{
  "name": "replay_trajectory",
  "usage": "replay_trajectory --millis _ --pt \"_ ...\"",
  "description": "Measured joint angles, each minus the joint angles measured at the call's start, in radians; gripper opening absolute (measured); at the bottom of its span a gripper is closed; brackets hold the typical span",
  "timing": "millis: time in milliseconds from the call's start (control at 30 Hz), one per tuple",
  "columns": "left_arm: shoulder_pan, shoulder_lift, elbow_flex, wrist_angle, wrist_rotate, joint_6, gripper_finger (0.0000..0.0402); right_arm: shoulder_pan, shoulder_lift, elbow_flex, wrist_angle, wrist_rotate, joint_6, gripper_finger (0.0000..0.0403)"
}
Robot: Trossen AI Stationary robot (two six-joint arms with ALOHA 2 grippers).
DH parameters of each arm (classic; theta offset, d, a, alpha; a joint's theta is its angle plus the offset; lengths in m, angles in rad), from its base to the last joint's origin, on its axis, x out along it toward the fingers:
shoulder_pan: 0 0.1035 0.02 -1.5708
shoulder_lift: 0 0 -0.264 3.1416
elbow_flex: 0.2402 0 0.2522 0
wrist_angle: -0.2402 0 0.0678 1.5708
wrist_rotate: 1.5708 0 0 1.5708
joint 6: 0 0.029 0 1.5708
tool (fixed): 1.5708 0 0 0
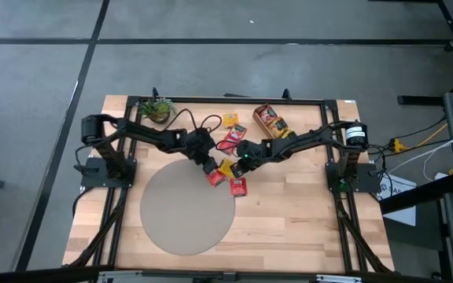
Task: Pick & Place Tea
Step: Put the orange tea bag into the middle section of the wooden organizer
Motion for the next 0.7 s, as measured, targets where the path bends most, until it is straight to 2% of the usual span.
replay_trajectory --millis 100,233,367,700 --pt "0.021 0.069 -0.019 0.061 0.1 -0.078 0.0141 0.0 0.0 -0.001 0.004 0.0 0.004 0.0007" --pt "0.033 0.148 -0.014 0.226 0.207 -0.181 0.0142 0.0 0.0 -0.002 0.006 0.001 0.004 0.0007" --pt "0.035 0.173 -0.014 0.313 0.213 -0.224 0.0142 0.0 0.0 -0.002 0.008 0.001 0.004 0.0007" --pt "0.084 0.14 -0.018 0.238 0.209 -0.175 0.0142 0.0 0.001 -0.002 0.009 0.001 0.004 0.0007"
